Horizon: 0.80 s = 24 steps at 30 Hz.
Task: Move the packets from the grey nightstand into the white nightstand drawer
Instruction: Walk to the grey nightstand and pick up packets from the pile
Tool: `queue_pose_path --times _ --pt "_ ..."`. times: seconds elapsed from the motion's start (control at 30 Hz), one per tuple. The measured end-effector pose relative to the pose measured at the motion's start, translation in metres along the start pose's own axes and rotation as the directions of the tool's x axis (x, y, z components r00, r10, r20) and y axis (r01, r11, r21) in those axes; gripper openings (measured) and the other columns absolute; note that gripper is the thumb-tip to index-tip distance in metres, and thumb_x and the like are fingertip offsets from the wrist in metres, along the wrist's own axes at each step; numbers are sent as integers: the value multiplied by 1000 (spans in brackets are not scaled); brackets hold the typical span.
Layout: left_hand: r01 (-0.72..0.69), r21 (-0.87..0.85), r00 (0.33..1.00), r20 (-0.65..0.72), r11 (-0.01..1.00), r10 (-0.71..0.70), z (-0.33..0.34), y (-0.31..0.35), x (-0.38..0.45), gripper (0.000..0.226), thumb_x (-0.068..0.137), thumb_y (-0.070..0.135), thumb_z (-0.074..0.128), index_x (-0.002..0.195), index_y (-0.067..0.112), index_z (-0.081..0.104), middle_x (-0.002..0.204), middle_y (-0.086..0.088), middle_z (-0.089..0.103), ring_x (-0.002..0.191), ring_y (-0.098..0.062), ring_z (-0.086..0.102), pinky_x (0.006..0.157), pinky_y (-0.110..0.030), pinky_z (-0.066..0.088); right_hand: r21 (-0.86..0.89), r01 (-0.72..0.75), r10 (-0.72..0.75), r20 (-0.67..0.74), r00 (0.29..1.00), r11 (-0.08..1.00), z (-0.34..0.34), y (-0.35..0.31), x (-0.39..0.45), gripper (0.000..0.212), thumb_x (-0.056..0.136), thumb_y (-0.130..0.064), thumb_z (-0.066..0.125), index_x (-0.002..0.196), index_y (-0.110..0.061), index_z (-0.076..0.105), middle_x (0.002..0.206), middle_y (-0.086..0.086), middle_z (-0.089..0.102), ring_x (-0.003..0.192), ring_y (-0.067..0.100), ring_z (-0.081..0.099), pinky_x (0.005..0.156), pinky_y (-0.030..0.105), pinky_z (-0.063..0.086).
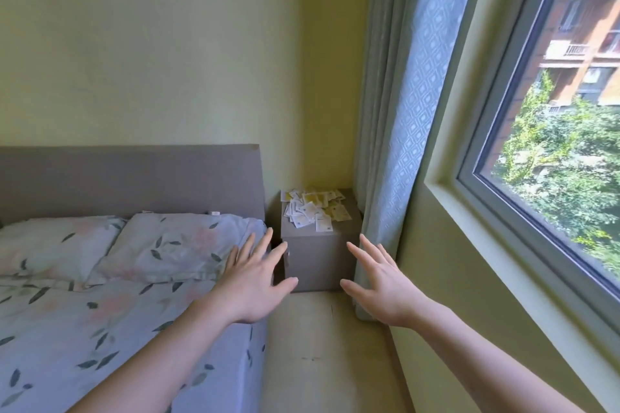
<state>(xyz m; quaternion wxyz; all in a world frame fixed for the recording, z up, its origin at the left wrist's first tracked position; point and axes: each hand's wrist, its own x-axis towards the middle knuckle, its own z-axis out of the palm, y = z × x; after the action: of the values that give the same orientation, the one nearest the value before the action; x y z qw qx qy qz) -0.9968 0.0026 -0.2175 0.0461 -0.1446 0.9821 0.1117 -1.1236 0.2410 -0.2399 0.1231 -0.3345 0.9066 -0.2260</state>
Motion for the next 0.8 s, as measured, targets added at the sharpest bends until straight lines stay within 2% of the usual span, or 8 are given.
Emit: queue_pose_path --times 0.2,0.33,0.53,0.63,0.8 --pt "100 -29 995 21 995 -100 -8 -16 114 76 97 72 27 161 41 1 166 10 -24 154 -22 -22 126 -48 -7 29 10 -11 35 999 1000 -31 46 131 77 98 -60 48 161 -40 11 169 -16 -7 157 19 -8 127 38 4" --pt "172 -103 985 38 980 -168 -9 -38 164 75 97 72 29 159 47 -3 164 14 -27 154 -22 -22 126 -50 -6 50 54 -59 113 992 997 -35 46 213 78 97 -60 50 161 -41 10 170 -14 -5 158 22 -4 128 40 6" --pt "237 -129 971 61 963 -230 -8 -86 257 74 97 72 30 159 46 -2 165 13 -25 154 -24 -21 126 -50 -8 81 95 -109 186 977 992 -21 46 329 79 97 -60 52 161 -40 12 170 -13 -2 157 14 -4 126 36 4" --pt "233 -149 972 78 961 -223 1 -113 313 74 98 70 30 161 42 3 167 11 -19 155 -22 -17 126 -48 -8 75 67 -82 216 973 995 -6 60 385 80 95 -61 54 161 -38 15 170 -13 -1 157 15 -2 126 35 6" --pt "228 -156 965 170 961 -201 24 -149 414 74 98 68 32 161 37 10 169 9 -14 156 -23 -12 126 -48 -3 69 -81 61 257 965 994 14 96 464 83 90 -65 56 160 -39 19 170 -13 5 157 20 6 128 40 14"
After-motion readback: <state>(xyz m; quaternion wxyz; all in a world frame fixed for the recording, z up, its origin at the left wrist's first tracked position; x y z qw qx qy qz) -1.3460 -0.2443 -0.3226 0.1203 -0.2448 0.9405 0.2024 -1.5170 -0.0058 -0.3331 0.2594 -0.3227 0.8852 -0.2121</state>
